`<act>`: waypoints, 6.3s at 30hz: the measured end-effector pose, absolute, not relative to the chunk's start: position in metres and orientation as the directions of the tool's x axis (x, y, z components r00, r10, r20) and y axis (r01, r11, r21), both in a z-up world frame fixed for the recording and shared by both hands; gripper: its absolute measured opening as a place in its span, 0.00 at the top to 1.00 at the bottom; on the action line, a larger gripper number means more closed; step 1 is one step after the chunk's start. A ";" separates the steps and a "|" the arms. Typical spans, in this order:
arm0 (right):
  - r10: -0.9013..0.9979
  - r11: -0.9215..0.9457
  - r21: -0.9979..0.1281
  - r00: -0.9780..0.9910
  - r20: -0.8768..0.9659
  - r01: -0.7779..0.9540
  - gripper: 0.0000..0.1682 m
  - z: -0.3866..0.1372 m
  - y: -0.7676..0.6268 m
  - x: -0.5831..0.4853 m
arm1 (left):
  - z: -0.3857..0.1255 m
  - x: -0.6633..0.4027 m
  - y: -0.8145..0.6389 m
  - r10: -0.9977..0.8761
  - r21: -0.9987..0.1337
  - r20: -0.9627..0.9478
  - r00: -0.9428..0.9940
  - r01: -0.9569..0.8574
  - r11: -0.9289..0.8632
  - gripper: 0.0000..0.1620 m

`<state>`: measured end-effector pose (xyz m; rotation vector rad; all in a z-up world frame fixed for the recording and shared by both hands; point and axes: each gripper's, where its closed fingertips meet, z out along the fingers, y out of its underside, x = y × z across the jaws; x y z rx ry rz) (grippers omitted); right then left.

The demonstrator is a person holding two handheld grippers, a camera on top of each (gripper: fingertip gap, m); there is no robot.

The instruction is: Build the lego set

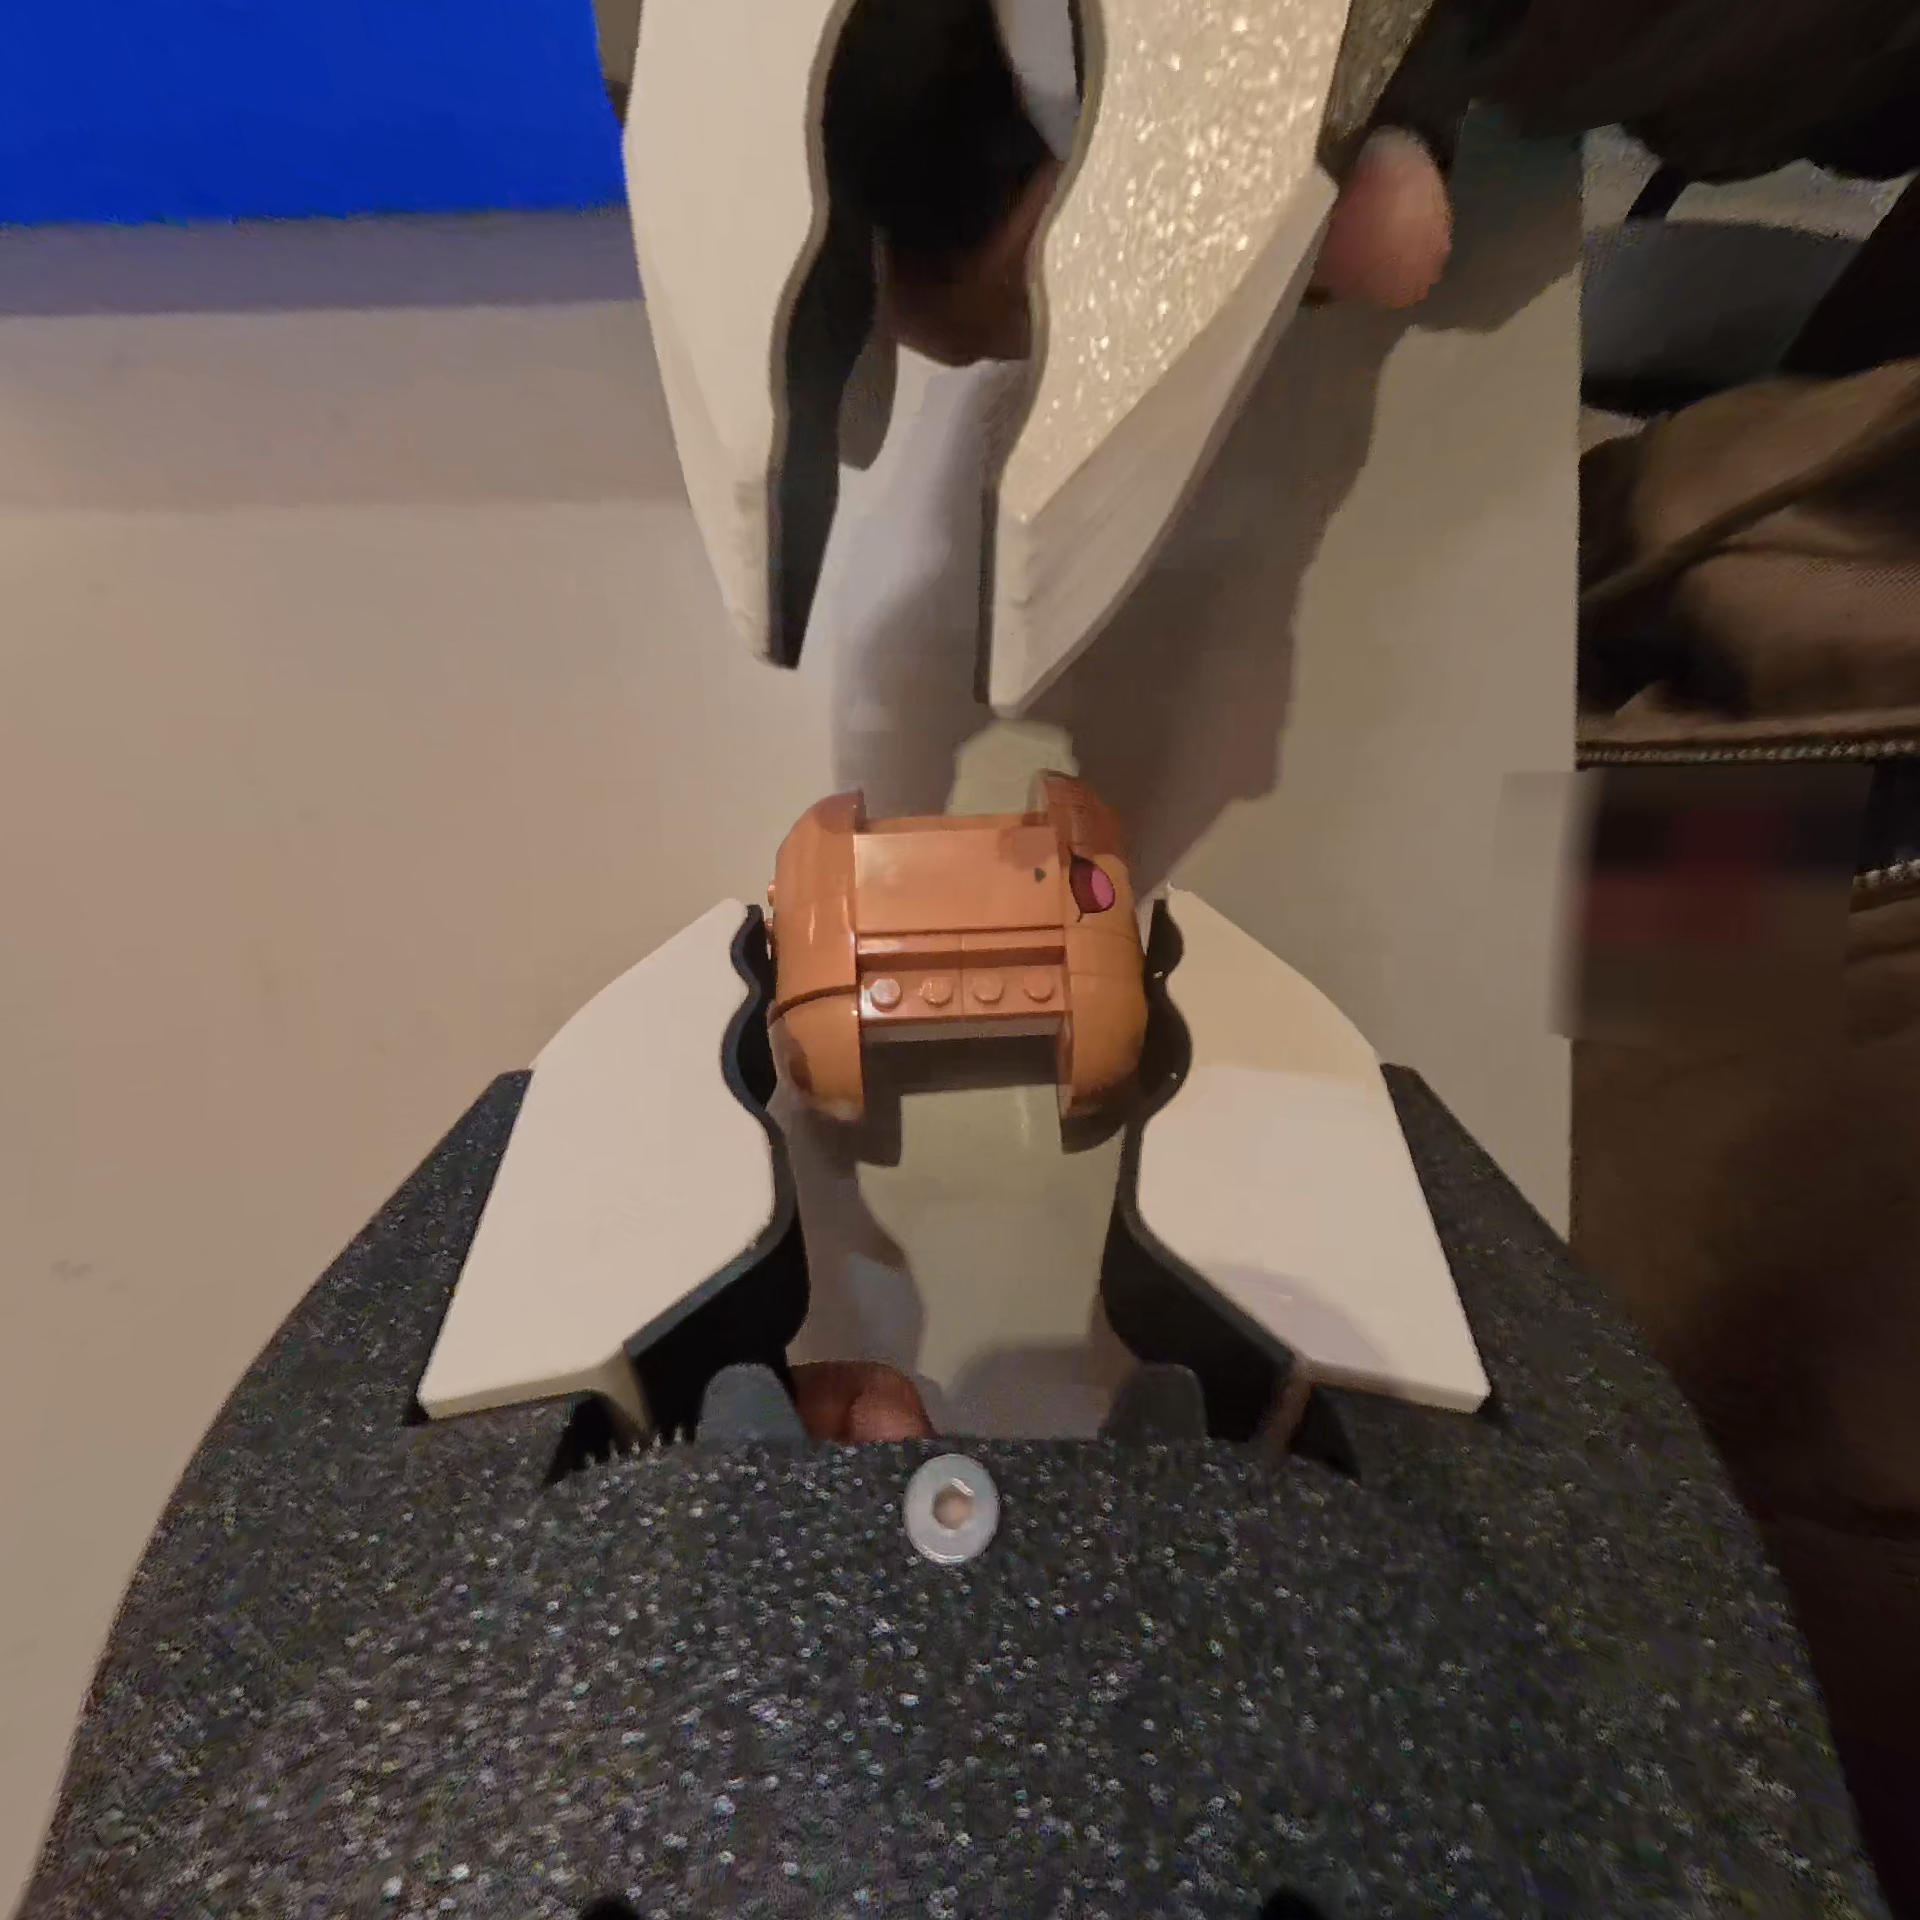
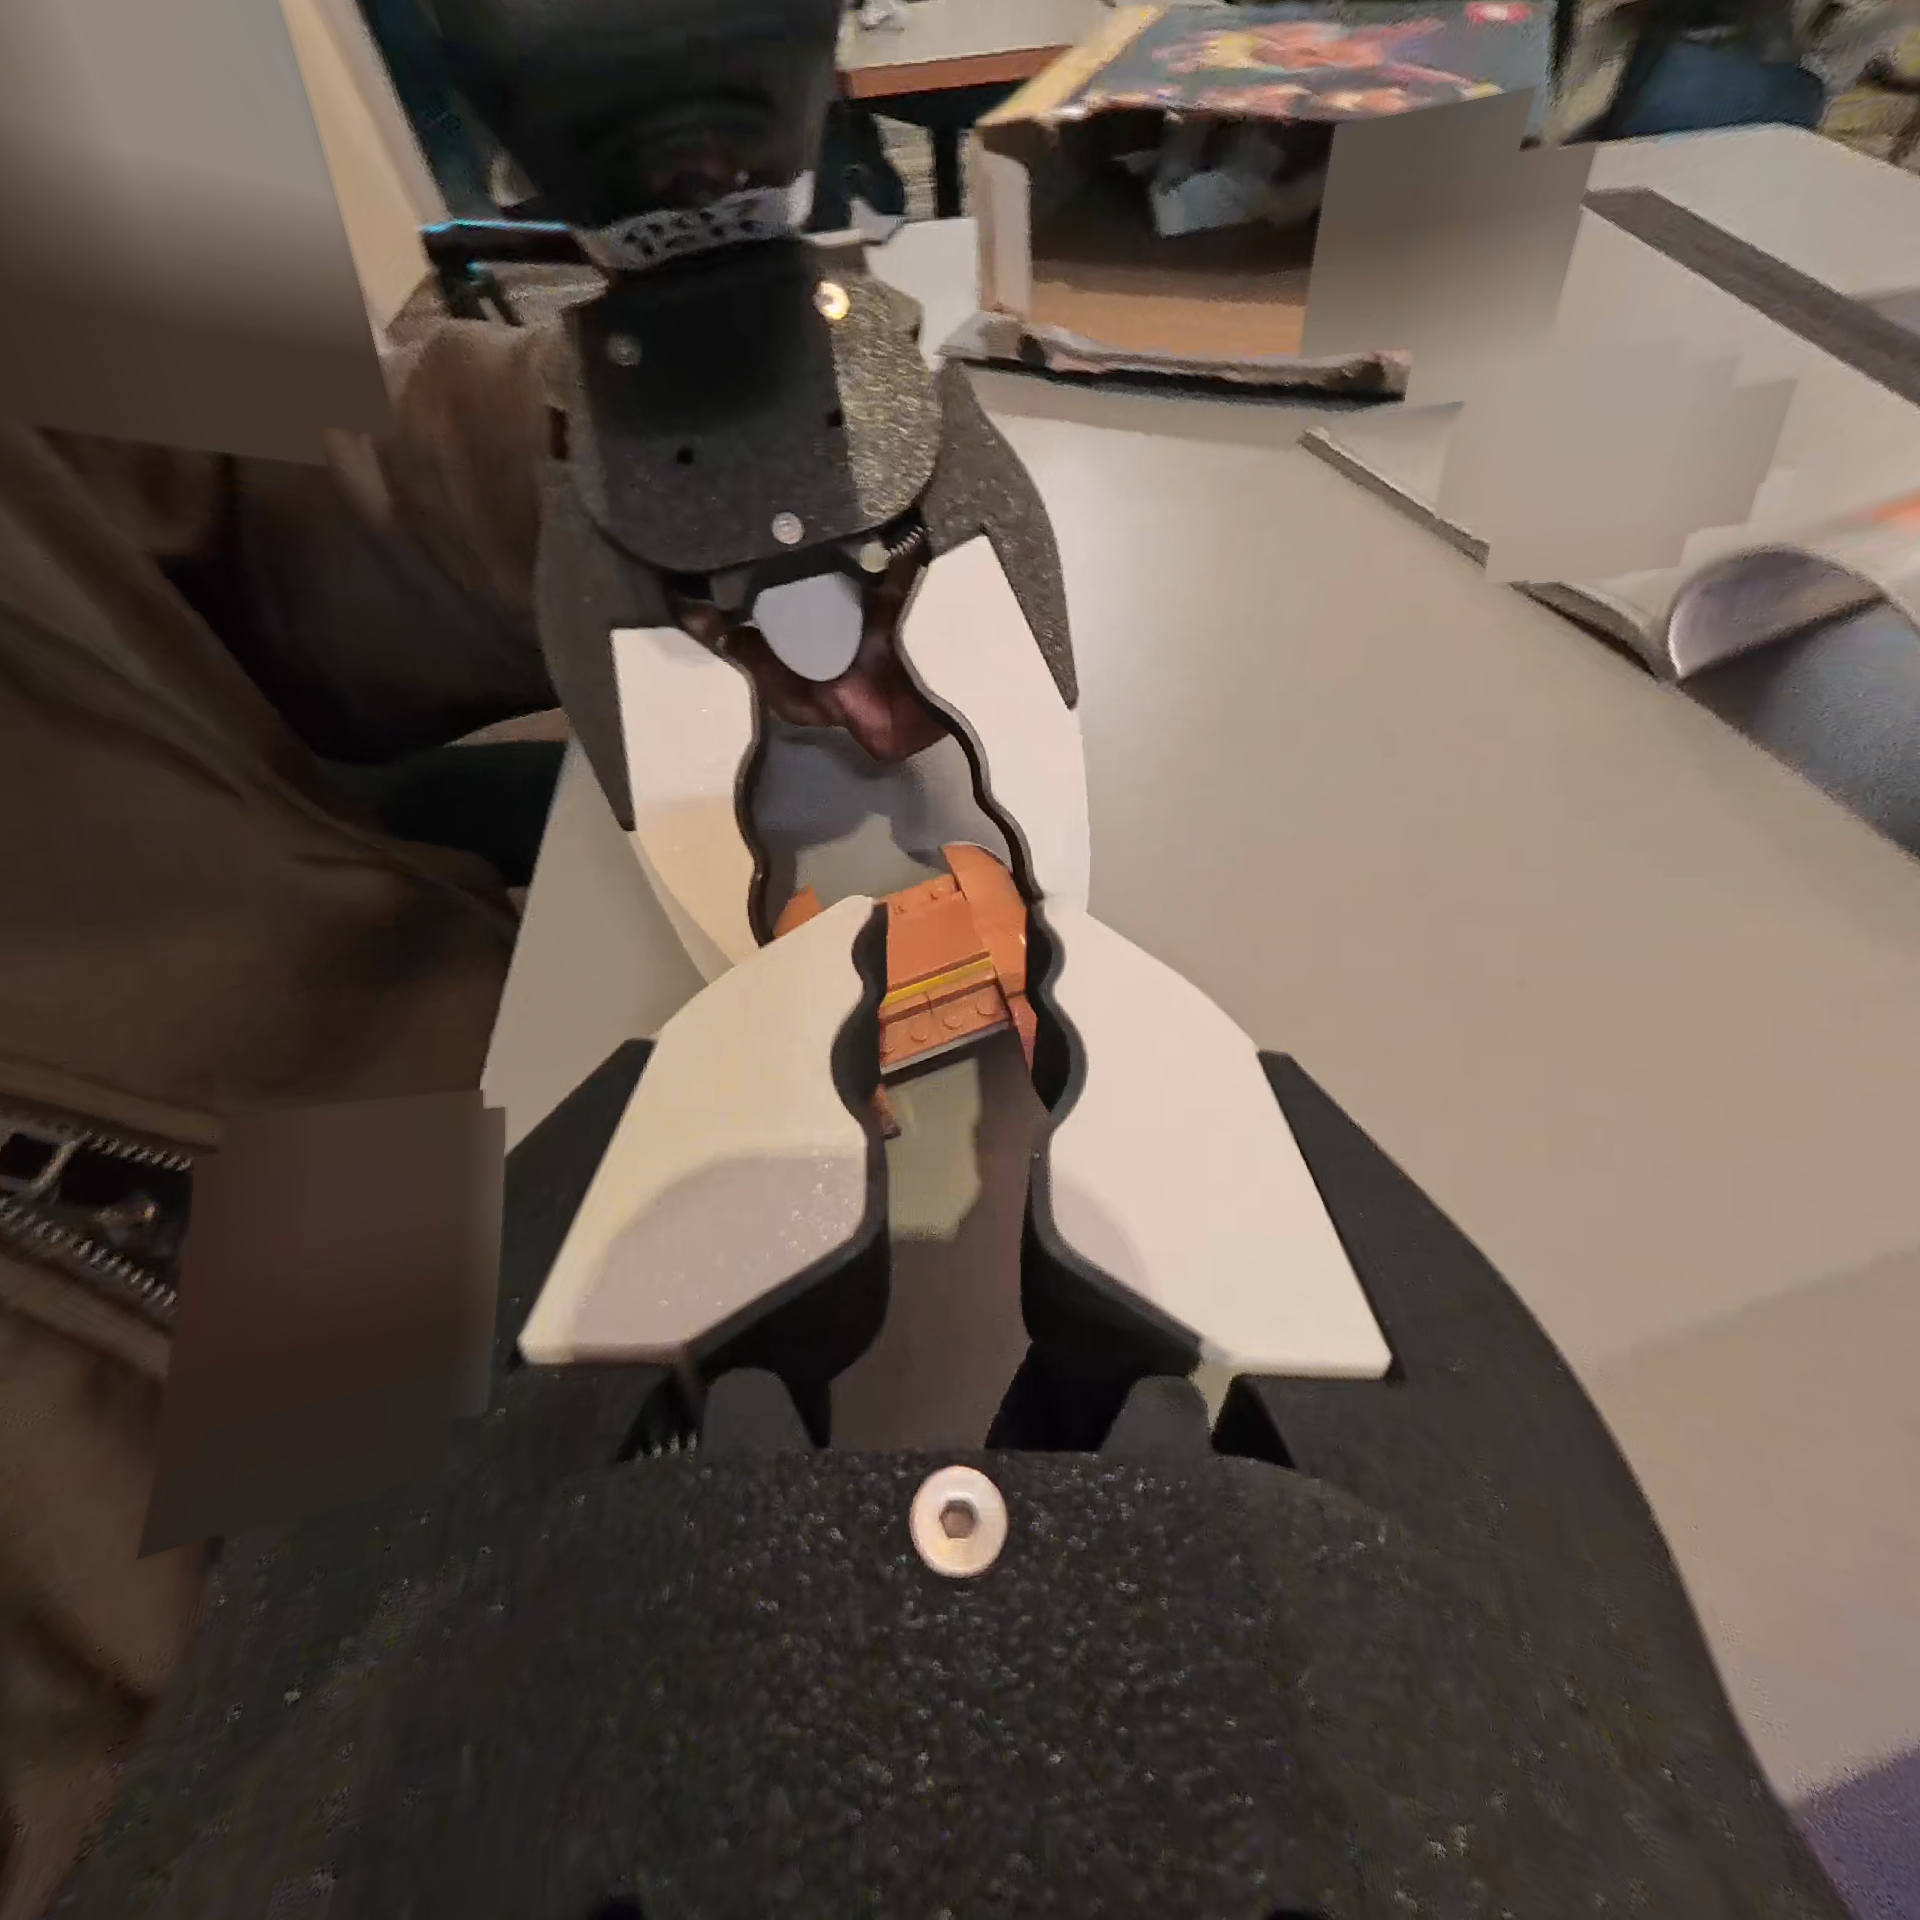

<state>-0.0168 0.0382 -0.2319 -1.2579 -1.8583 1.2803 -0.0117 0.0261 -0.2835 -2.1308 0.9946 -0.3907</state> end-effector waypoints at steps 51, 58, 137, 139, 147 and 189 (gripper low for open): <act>0.748 -0.647 -0.195 0.663 0.023 0.737 0.87 -0.454 -0.074 0.599 | -0.299 -0.005 0.025 -0.797 -0.715 -0.051 0.602 -0.579 -0.392 0.57; 0.959 -0.281 -0.607 0.246 -0.143 0.743 0.88 -0.269 0.029 0.380 | -0.284 -0.005 0.041 -0.811 -0.736 -0.051 0.583 -0.571 -0.365 0.57; 0.959 -0.270 -0.881 0.029 -0.281 0.388 0.87 -0.246 0.175 -0.092 | -0.281 -0.107 0.157 -0.716 -0.802 -0.156 0.680 -0.510 -0.310 0.51; 0.964 -0.246 -0.887 0.008 -0.264 0.392 0.87 -0.245 0.173 -0.093 | -0.285 -0.107 0.157 -0.747 -0.789 -0.133 0.651 -0.526 -0.318 0.46; 0.968 -0.234 -0.887 0.010 -0.251 0.398 0.85 -0.246 0.175 -0.094 | -0.300 -0.101 0.159 -0.829 -0.712 -0.082 0.554 -0.614 -0.340 0.41; 0.978 -0.079 -0.888 -0.138 -0.158 0.453 0.87 -0.247 0.145 -0.087 | -0.281 -0.090 0.159 -0.620 -0.753 -0.158 0.769 -0.500 -0.428 0.57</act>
